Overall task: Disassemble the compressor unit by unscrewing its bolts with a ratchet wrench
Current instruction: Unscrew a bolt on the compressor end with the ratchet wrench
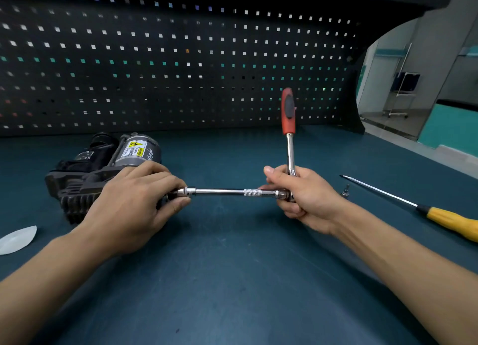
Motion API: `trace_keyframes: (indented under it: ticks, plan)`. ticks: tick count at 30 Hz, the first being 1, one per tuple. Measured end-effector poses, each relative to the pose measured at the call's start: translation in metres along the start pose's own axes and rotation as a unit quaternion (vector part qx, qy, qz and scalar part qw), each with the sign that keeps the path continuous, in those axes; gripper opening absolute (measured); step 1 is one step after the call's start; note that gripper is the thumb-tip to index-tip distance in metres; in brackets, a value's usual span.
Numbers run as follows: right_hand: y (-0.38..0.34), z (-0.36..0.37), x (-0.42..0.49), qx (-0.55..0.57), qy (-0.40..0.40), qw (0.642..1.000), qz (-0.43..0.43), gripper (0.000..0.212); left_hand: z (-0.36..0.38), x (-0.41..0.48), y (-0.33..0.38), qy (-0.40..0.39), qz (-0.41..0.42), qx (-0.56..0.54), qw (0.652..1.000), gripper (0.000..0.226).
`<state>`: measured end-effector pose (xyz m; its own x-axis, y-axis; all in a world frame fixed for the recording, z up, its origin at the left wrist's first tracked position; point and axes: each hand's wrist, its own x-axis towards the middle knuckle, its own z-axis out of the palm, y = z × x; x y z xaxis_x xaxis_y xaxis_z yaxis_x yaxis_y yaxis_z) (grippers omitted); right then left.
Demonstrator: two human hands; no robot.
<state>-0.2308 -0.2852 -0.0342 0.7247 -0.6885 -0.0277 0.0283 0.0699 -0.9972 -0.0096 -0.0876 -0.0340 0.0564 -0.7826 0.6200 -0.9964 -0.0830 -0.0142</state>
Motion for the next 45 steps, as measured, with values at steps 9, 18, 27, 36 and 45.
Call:
trace_keyframes:
  ticks: [9, 18, 27, 36, 45]
  plan:
    - [0.009, -0.007, 0.004, -0.219, 0.025, 0.928, -0.301, 0.019, 0.0, 0.0, 0.0, -0.006, -0.004, 0.011, 1.0, 0.036]
    - [0.013, -0.01, 0.005, -0.323, 0.034, 0.891, -0.317, 0.014, 0.0, 0.0, 0.002, -0.001, -0.004, 0.018, 1.0, 0.037]
    - [0.003, 0.002, 0.001, -0.127, 0.059, 0.976, -0.166, 0.049, 0.0, 0.001, -0.003, 0.006, 0.018, -0.013, 1.0, 0.04]
    - [-0.003, 0.001, 0.001, -0.016, 0.029, 0.999, 0.029, 0.057, -0.001, 0.001, -0.003, 0.011, 0.026, -0.02, 0.999, 0.04]
    - [-0.005, -0.004, 0.002, 0.07, -0.032, 0.982, 0.174, 0.036, 0.0, 0.0, -0.006, 0.008, 0.029, -0.022, 0.999, 0.038]
